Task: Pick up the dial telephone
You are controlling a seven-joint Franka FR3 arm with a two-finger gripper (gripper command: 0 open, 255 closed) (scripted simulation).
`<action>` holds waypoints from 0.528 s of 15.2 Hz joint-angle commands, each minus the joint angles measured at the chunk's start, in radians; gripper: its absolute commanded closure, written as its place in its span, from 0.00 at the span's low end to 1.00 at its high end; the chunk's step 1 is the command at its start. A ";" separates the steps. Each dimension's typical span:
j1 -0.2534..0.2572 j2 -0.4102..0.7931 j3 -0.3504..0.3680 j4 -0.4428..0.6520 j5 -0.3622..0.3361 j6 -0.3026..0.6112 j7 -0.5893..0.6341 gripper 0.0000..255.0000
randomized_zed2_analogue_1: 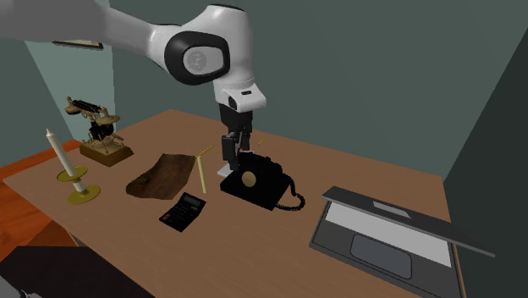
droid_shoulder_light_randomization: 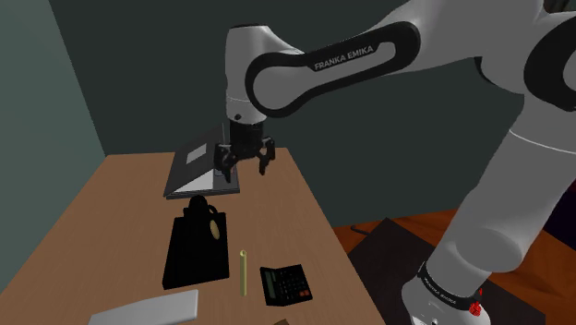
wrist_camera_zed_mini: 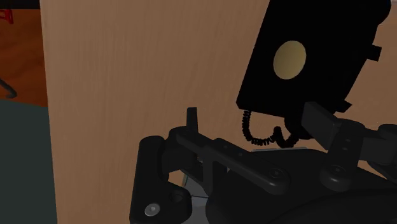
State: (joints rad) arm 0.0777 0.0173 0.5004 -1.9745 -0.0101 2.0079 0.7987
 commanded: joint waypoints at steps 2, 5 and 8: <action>0.034 0.138 0.021 0.105 -0.066 0.006 0.096 0.00; 0.082 0.267 0.023 0.219 -0.125 -0.005 0.172 0.00; 0.141 0.397 0.012 0.351 -0.176 -0.029 0.235 0.00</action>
State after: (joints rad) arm 0.2025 0.3745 0.5166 -1.6595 -0.1712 1.9824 1.0155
